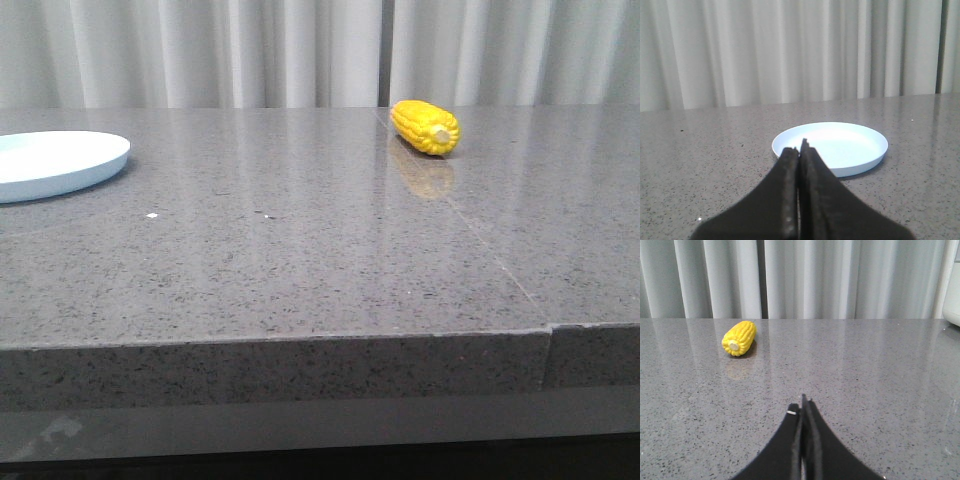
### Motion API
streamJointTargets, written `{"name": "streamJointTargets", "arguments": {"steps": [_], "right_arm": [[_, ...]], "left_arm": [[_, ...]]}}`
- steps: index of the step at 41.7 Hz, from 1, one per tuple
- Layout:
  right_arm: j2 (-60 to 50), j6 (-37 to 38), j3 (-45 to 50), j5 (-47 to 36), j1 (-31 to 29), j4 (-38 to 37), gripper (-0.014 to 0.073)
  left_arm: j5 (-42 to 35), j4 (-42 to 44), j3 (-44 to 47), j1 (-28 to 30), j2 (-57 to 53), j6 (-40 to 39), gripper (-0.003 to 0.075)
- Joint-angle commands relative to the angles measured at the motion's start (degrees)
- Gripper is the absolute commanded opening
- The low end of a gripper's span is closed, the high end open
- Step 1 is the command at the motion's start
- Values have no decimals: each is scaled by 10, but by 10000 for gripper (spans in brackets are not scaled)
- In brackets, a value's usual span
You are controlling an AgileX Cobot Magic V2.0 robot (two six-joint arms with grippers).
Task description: Place corn on plate with both arms
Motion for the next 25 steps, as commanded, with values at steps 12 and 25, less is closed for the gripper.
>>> {"name": "streamJointTargets", "arguments": {"steps": [12,25], "right_arm": [[-6,-2,-10,-49,-3,-6,-68],[-6,-2,-16,-63,-3,-1,-68]], "left_arm": [[-45,-4,2,1,-12,-6,-20],[-107,-4,-4,1,-12,-6,-20]]}}
